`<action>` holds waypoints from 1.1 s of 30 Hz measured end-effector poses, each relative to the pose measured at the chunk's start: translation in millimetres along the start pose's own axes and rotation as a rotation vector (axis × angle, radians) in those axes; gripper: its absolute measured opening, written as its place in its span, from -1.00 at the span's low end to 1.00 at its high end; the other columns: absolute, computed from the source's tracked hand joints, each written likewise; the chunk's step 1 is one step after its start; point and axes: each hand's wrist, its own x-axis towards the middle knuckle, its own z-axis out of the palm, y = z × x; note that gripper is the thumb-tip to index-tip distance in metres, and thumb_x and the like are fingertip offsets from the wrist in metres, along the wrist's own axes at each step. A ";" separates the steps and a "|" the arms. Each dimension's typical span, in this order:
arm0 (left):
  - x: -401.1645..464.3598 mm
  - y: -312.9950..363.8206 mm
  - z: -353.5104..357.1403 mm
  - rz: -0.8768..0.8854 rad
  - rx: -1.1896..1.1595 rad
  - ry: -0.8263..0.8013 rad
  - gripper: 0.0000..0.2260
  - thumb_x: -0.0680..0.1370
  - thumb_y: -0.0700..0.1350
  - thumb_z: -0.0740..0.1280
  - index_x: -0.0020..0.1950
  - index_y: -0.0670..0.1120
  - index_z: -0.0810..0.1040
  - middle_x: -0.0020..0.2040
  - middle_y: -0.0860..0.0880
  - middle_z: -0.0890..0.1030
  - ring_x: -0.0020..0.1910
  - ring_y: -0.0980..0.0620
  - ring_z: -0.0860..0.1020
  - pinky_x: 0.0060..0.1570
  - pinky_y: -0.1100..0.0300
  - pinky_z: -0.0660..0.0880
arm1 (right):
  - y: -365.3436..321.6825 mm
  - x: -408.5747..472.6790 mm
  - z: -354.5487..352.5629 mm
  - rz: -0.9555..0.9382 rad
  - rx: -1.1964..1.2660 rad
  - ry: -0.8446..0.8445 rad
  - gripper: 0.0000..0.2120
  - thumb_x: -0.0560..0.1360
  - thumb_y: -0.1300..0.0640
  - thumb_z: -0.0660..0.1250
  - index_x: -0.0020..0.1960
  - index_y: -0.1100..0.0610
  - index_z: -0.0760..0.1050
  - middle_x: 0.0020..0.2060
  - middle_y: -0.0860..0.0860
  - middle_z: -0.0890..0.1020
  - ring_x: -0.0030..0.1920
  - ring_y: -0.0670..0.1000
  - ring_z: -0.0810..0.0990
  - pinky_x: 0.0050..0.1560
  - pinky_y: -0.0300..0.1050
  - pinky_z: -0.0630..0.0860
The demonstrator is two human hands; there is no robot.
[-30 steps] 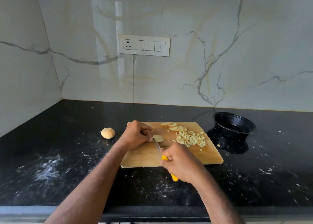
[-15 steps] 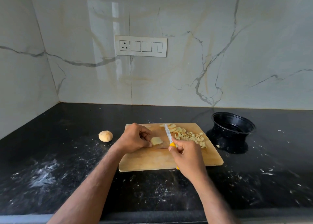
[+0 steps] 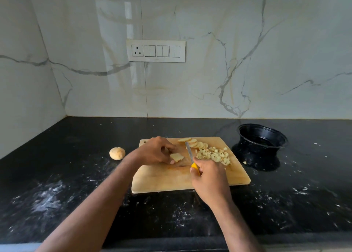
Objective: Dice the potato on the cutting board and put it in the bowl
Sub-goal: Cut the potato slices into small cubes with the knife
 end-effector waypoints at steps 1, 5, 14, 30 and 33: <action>2.8 0.9 -1.5 -0.018 -0.006 -0.012 -0.63 0.45 -0.08 0.57 0.24 -0.03 0.67 -0.01 0.15 0.60 -0.07 0.18 0.52 -0.11 0.39 0.39 | -1.0 -0.9 -0.2 -0.001 -0.015 -0.011 -0.65 0.53 0.13 0.42 0.30 0.12 0.60 0.04 -0.02 0.73 -0.15 -0.12 0.68 -0.16 -0.27 0.65; 6.8 4.8 11.0 -0.086 -0.040 0.085 -0.75 0.37 -0.04 0.63 -0.03 -0.11 0.74 -0.16 -0.06 0.67 -0.21 0.03 0.55 -0.15 0.11 0.55 | -2.3 6.0 -5.0 0.093 -0.033 -0.097 -0.66 0.52 0.11 0.41 0.29 0.09 0.62 -0.01 -0.05 0.73 -0.25 -0.16 0.59 -0.37 -0.43 0.45; -8.5 -14.0 20.0 0.005 -0.077 0.219 -0.79 0.41 -0.02 0.58 0.02 -0.03 0.75 -0.17 0.07 0.69 -0.13 0.08 0.59 -0.03 0.05 0.58 | -20.7 -0.4 1.8 0.087 -0.218 -0.128 -0.79 0.48 0.19 0.33 -0.32 0.04 0.45 -0.39 -0.11 0.50 -0.31 -0.07 0.53 -0.45 -0.35 0.29; -10.3 -5.0 22.8 0.009 -0.053 0.222 -0.68 0.46 0.05 0.56 0.19 0.08 0.70 -0.12 0.20 0.61 -0.14 0.20 0.52 -0.09 0.36 0.44 | -34.1 10.5 -5.0 0.077 -0.294 -0.194 -0.79 0.58 0.21 0.37 0.20 0.14 0.62 -0.12 -0.02 0.66 -0.31 -0.14 0.59 -0.39 -0.32 0.55; -8.4 0.2 23.7 -0.028 0.034 0.179 -0.65 0.50 0.08 0.50 0.27 0.06 0.67 0.03 0.10 0.61 0.08 0.09 0.51 0.27 -0.07 0.45 | -38.7 8.1 -3.7 0.067 -0.312 -0.190 -0.79 0.57 0.21 0.37 0.19 0.15 0.62 -0.12 0.01 0.66 -0.30 -0.09 0.61 -0.30 -0.20 0.64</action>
